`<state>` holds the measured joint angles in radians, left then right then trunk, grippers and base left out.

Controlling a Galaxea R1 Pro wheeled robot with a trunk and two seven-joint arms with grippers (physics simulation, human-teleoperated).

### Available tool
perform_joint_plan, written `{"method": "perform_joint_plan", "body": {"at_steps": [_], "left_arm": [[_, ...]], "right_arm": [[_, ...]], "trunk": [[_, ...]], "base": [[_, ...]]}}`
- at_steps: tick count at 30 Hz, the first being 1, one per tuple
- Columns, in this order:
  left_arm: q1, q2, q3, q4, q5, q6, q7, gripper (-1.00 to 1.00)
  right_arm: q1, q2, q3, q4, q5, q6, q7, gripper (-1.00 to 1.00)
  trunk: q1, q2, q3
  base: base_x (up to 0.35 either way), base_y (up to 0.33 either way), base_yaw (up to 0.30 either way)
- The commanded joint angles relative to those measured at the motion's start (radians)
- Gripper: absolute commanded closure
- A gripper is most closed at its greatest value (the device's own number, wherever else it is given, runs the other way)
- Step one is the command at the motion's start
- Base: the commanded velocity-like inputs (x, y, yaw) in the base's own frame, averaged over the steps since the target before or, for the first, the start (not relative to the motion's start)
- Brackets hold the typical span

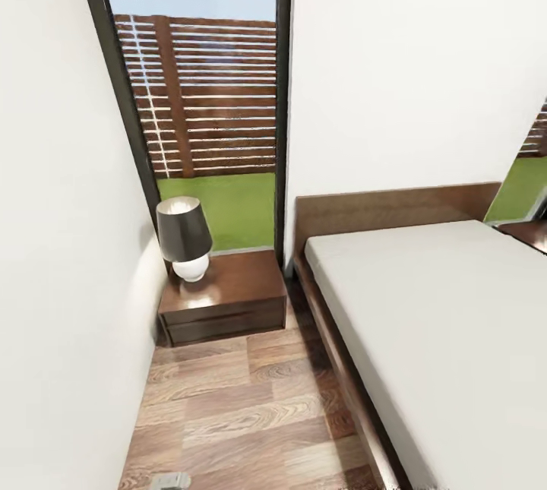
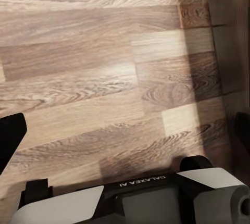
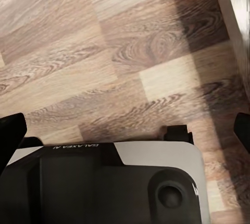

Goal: In the bedroom, move the book from the bed onto either nightstand, and place the two sandals side by side next to the bed.

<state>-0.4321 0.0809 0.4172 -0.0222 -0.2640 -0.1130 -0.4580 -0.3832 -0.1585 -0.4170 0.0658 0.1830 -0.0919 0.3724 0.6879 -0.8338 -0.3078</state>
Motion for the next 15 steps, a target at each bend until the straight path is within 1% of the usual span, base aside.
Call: {"method": "perform_joint_plan", "body": {"at_steps": [1, 15], "left_arm": [[0.000, 0.000, 0.008, 0.001, -0.011, -0.005, -0.002, -1.00], [0.000, 0.000, 0.008, 0.001, -0.011, -0.005, -0.002, -1.00]], "right_arm": [[-0.002, -0.001, -0.008, 0.005, 0.010, -0.008, 0.000, -1.00], [-0.002, -0.006, -0.011, 0.005, 0.010, -0.008, 0.001, -1.00]], "trunk": [[0.000, -0.001, -0.001], [0.000, -0.001, 0.004]], "base": [[0.000, 0.000, -0.282], [0.000, 0.000, -0.282]]}}
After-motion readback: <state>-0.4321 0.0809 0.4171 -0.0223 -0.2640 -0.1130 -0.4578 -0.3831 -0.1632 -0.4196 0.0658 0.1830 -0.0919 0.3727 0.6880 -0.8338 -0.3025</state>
